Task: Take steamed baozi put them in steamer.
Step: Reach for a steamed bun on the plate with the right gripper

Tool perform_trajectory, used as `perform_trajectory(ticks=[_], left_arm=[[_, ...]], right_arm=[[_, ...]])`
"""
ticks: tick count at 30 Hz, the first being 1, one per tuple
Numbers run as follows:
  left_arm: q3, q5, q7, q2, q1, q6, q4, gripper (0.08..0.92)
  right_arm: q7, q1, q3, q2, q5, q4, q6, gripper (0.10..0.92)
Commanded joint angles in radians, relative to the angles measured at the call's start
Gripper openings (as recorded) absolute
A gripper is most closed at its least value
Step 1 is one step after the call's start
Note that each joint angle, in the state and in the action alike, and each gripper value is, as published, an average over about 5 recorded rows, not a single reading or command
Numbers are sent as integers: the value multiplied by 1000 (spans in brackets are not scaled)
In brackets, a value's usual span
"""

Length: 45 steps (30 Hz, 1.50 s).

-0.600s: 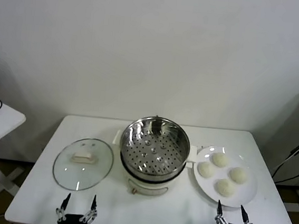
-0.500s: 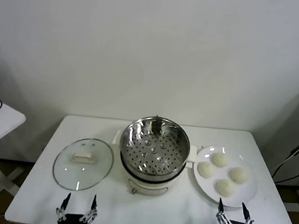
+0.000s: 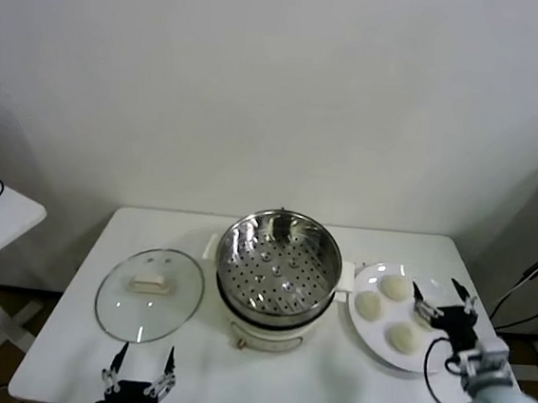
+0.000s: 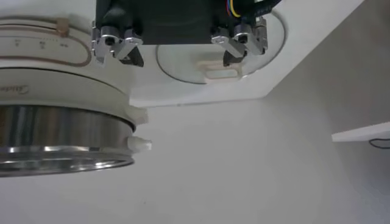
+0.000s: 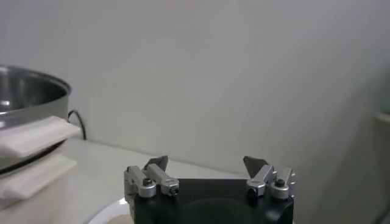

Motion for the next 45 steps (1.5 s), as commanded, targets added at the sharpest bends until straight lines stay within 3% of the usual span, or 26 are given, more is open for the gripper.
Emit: perform_trajectory(ticks=[1,6,10,15,18,30,45], left_arm=[[0,13,-1,5,-2,-3,2,823],[-1,18,-1,12,-7,-8,10,823],[3,25,1,16,-10,-9,17,823],[3,28,4,15,-14,-7,22,823],[3,28,8,16,-11,-5,14,823],[3,33,8,8,2,-9,-5,823],[-34,43,5,3,-1,-26,26,823]], right_arm=[[-276,274,-160,-315,-114,-118,-201,823],[-535,565,-505,-455,-290,-254,-25,823],[-659,1026,-1009,-486,-298,-356,56,823],[-769,1565,-1642,-363,-202,-481,100,823],[-826,1712,-1847,-254,-151,-576,134,823],[-971,1681,-1966,13,-137,-860,244,823],[-924,1483,-1743,104,-190,-1012,284,823]])
